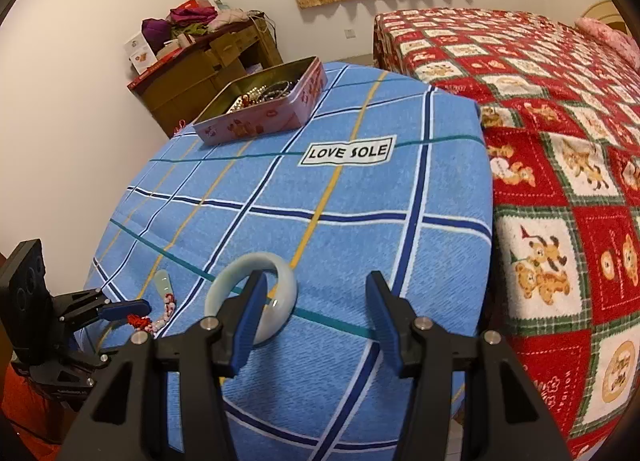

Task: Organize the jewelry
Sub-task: 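Grasp the red tassel pendant with the left tool while the right tool grasps the pale jade bangle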

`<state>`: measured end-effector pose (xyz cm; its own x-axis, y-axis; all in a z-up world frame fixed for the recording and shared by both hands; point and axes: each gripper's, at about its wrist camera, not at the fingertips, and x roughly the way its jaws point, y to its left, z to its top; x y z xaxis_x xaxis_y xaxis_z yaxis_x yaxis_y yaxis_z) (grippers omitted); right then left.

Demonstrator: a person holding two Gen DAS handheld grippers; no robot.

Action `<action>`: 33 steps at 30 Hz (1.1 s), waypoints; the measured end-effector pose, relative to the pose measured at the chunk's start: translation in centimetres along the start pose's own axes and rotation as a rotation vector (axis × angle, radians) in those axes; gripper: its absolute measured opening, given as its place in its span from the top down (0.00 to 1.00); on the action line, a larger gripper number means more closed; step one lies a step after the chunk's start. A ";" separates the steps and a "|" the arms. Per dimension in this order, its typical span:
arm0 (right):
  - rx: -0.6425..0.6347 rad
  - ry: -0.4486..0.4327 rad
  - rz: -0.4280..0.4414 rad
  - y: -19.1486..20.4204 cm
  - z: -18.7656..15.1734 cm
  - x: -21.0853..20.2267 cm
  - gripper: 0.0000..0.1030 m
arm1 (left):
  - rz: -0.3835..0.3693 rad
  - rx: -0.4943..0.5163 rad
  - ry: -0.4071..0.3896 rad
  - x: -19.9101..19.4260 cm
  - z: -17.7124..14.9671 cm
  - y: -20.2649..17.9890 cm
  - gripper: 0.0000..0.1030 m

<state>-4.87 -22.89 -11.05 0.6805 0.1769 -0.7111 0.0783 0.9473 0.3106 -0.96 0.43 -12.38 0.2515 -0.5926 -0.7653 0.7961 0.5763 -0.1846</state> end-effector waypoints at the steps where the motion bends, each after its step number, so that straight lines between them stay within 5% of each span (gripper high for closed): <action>1: -0.001 0.000 0.002 0.0 0.0 0.0 0.47 | -0.006 -0.012 0.002 0.0 0.1 0.1 0.64; 8: 0.010 -0.001 0.004 -0.2 0.0 0.0 0.47 | -0.022 -0.065 -0.003 0.7 0.7 0.5 0.67; 11: 0.021 0.008 0.009 -0.5 0.0 0.2 0.47 | -0.022 -0.041 0.000 1.0 1.0 -0.3 0.53; 14: 0.018 0.007 0.007 -0.5 0.0 0.1 0.47 | 0.005 0.007 0.000 1.2 0.9 -1.2 0.52; 18: 0.018 0.001 0.013 -0.4 0.2 0.0 0.47 | -0.047 -0.023 0.001 1.0 1.0 -0.8 0.83; 20: 0.016 0.003 0.014 -0.4 0.2 0.1 0.47 | -0.050 -0.045 0.000 1.0 1.0 -0.4 0.88; 27: 0.006 0.006 0.016 -0.1 0.2 0.1 0.47 | -0.098 -0.159 -0.039 0.4 1.2 0.6 0.91; 33: -0.031 0.030 0.023 0.7 0.4 1.1 0.47 | -0.133 -0.242 -0.205 -3.4 3.0 2.3 0.91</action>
<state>-3.81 -22.13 -11.37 0.6596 0.2063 -0.7227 0.0396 0.9507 0.3076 1.63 2.09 -8.34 0.2787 -0.7584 -0.5892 0.6821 0.5882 -0.4344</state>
